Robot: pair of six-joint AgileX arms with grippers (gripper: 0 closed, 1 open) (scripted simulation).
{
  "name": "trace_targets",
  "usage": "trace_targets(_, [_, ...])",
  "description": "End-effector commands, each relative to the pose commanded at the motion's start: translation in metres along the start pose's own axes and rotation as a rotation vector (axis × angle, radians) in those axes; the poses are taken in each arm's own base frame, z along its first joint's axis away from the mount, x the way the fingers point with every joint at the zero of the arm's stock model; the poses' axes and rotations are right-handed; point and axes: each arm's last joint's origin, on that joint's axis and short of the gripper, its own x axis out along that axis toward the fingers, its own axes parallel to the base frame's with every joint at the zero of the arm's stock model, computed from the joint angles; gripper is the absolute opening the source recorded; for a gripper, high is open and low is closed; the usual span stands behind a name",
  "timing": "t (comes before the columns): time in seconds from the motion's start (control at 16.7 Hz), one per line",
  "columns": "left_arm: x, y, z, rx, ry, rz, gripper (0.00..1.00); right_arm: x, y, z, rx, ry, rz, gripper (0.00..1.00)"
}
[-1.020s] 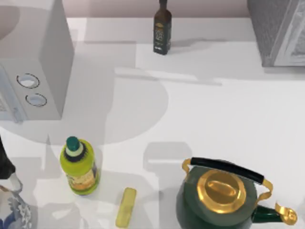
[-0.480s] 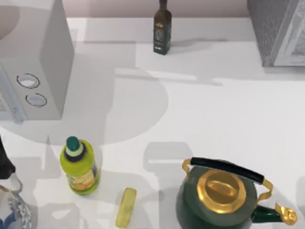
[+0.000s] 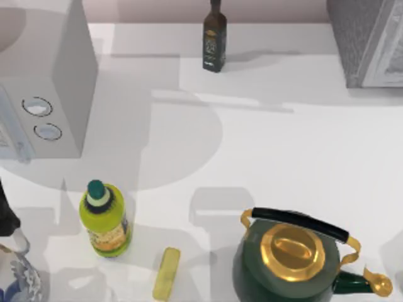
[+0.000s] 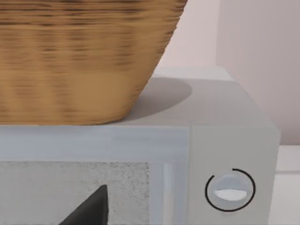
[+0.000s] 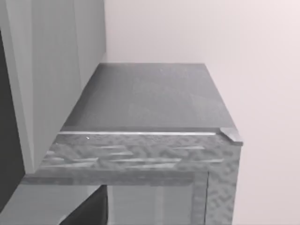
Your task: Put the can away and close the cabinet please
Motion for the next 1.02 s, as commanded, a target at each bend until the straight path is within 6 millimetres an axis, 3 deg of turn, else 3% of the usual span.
trace_targets(0.3, [0.000,0.000,0.000,0.000,0.000,0.000,1.00,0.008,0.003,-0.001,0.001,0.001,0.010,1.00])
trace_targets(0.54, [0.000,0.000,0.000,0.000,0.000,0.000,1.00,0.044,0.030,-0.002,0.006,0.010,0.026,1.00])
trace_targets(0.78, [0.000,0.000,0.000,0.000,0.000,0.000,1.00,0.085,0.086,-0.001,0.000,0.011,0.008,1.00])
trace_targets(1.02, [0.000,0.000,0.000,0.000,0.000,0.000,1.00,0.105,0.167,0.004,-0.002,-0.006,0.005,1.00])
